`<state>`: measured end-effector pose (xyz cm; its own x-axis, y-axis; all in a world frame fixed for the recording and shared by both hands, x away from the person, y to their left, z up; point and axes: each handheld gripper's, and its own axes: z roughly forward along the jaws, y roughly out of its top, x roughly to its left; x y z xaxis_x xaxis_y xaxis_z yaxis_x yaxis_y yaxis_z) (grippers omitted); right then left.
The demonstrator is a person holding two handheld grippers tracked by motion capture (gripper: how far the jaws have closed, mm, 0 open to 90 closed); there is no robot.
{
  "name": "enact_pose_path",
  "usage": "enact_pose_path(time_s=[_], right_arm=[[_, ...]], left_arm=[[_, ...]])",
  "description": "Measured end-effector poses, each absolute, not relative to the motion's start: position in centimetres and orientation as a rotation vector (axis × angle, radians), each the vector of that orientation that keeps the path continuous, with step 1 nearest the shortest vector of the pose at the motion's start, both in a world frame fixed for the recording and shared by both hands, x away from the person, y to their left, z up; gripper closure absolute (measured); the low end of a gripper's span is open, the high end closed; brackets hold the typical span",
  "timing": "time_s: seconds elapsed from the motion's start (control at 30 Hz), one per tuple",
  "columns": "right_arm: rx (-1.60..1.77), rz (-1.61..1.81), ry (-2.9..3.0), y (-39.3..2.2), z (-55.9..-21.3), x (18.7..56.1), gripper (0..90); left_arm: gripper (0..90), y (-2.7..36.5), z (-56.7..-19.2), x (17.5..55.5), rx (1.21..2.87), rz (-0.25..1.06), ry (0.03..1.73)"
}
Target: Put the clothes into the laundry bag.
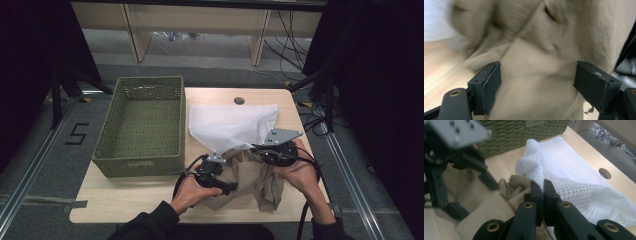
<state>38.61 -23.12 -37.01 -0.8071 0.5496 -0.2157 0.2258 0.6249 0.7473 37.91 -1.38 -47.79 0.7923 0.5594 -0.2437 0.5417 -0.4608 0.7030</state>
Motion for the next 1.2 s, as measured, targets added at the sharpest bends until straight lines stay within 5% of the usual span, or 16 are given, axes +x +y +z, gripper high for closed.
enact_pose_path(time_s=[0.17, 0.3, 0.47, 0.83, 1.2], right_arm=[[0.6, 1.029, 2.431, -22.8, -37.1, 38.6, 89.8], [0.595, 1.025, 2.429, -22.9, -37.0, 38.6, 89.8], [0.599, 1.032, 2.396, -23.5, -36.3, 38.5, 89.8], [0.589, 1.126, 2.316, -23.6, -33.6, 38.1, 89.9], [0.666, 1.047, 2.404, -25.2, -37.5, 38.0, 89.9]], left_arm=[[20.7, -4.1, -48.9, 38.8, 2.192, 0.03, 0.783], [66.3, -5.3, -49.3, 39.3, 2.12, 0.018, 0.807], [81.3, -5.7, -47.3, 39.5, 2.009, 0.138, 0.859], [84.0, -2.2, -41.6, 41.4, 1.762, 0.273, 0.965], [65.1, -6.0, -47.3, 41.5, 1.837, 0.141, 1.011]])
